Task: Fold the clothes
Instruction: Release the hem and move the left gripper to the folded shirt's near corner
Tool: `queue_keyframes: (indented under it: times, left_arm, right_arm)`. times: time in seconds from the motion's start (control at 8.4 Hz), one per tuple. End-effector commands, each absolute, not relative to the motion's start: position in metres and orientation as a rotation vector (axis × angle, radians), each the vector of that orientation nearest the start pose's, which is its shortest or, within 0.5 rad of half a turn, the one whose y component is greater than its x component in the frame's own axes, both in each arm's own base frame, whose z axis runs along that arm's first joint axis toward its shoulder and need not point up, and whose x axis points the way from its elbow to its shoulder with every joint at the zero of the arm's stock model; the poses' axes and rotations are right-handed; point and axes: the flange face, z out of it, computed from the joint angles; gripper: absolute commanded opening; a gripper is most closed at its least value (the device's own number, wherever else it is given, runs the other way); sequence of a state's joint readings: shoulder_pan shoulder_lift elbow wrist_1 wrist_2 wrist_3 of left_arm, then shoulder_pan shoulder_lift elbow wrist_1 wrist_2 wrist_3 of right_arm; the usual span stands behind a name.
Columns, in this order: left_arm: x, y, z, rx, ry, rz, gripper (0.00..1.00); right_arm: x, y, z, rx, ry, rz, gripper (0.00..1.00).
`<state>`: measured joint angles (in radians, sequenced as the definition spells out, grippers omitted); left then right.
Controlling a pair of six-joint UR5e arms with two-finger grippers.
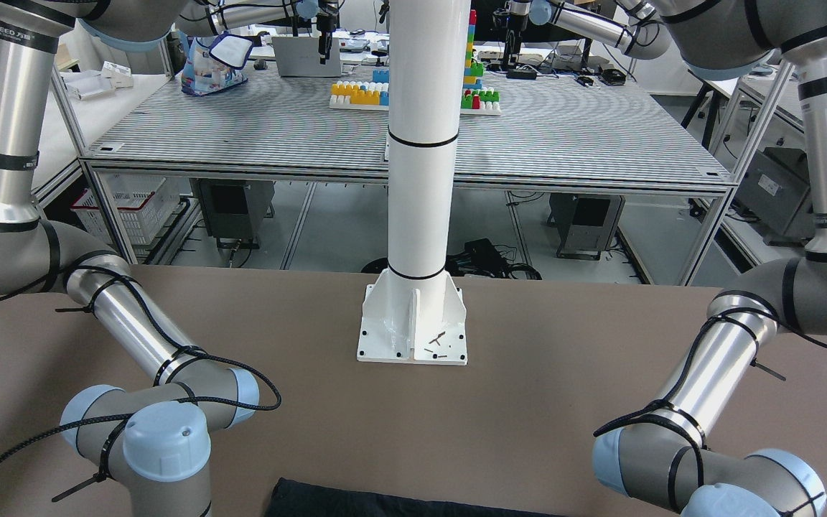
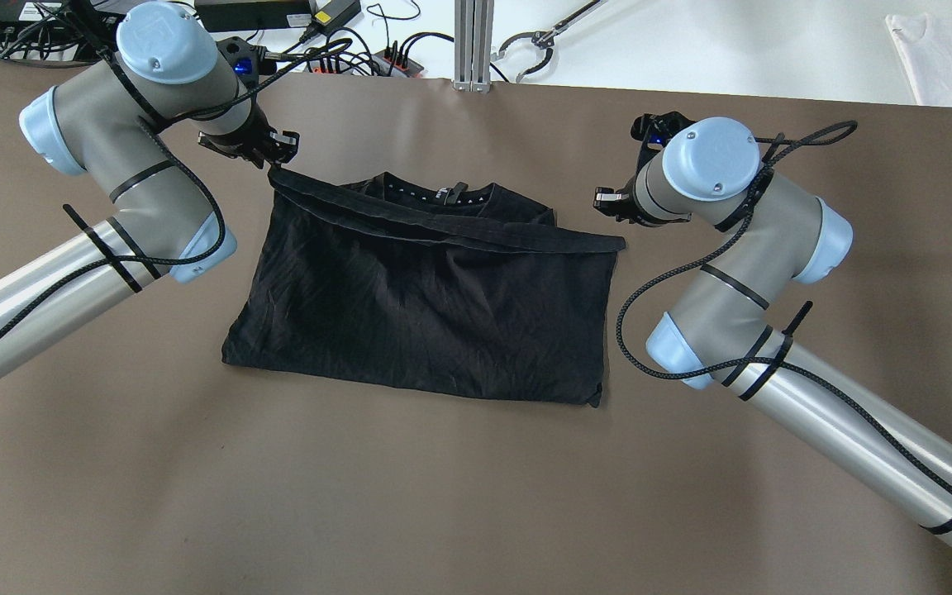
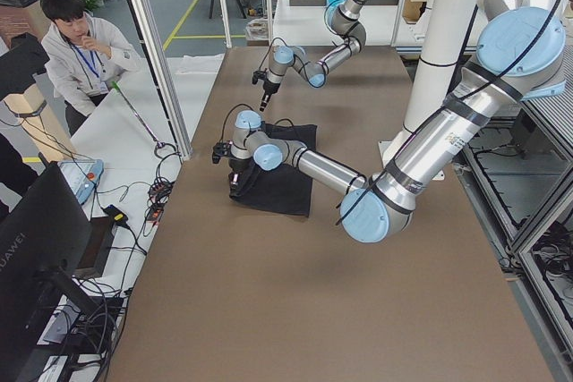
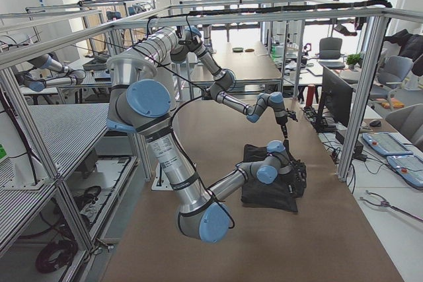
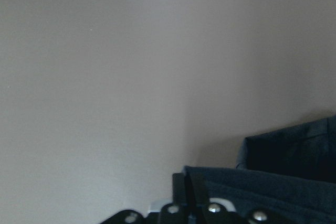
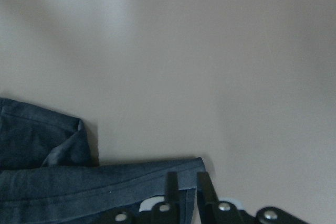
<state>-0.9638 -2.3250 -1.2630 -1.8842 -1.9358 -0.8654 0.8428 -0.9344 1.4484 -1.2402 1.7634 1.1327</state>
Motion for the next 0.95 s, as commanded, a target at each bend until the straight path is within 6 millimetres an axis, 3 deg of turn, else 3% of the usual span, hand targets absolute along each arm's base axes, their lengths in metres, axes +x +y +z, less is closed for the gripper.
queue_keyframes:
  times: [0.0,0.24,0.48,0.71,0.83]
  left_arm:
    - [0.332,-0.673,0.312,0.287,0.872,0.008,1.0]
    - [0.307,-0.612,0.392,0.341,0.9,0.096,1.0]
    - [0.314,-0.547,0.442,0.318,0.999,0.166,1.0]
    - [0.352,-0.49,0.422,0.25,1.054,0.152,1.0]
    - [0.374,-0.475,0.42,0.244,1.051,0.161,0.91]
  right_arm:
    - [-0.372,-0.601,0.295,0.337,-0.865,0.217,0.93]
    - [-0.365,-0.59,0.298,0.339,-0.873,0.216,0.93]
    - [-0.374,-0.581,0.314,0.319,-0.855,0.207,0.93]
    - [-0.375,-0.58,0.314,0.318,-0.856,0.207,0.93]
    - [-0.374,-0.58,0.315,0.319,-0.855,0.207,0.93]
